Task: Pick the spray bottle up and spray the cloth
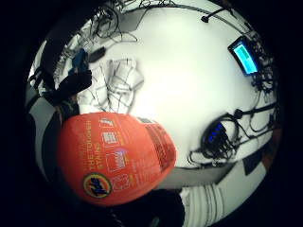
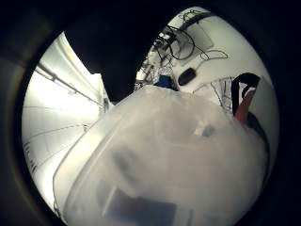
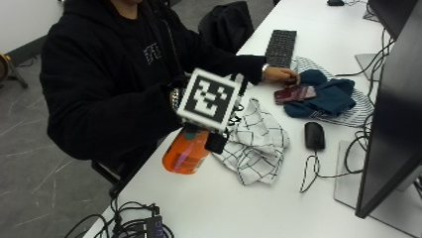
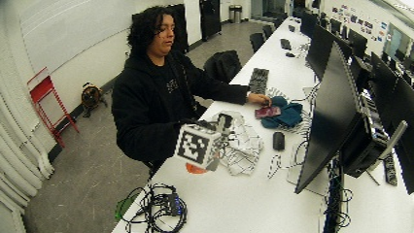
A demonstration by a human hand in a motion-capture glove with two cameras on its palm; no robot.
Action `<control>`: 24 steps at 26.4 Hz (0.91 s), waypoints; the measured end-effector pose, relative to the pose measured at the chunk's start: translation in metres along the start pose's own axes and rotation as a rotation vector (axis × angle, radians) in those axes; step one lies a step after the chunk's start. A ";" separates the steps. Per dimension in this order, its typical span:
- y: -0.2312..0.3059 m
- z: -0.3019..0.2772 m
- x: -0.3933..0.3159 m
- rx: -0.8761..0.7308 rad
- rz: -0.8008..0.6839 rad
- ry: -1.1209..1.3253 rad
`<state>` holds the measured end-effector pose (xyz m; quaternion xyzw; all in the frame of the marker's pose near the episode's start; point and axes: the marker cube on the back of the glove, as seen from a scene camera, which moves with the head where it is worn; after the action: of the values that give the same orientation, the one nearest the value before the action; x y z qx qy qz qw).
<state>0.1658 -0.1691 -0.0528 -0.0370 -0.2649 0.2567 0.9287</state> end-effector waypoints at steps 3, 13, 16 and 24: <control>0.011 0.008 -0.018 -0.169 0.038 0.241; 0.014 0.065 -0.041 -0.458 0.140 0.850; 0.017 0.089 -0.038 -0.536 0.150 0.981; 0.024 0.141 -0.019 -0.671 0.154 1.149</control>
<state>0.0691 -0.1669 0.0536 -0.4733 0.2096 0.1654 0.8395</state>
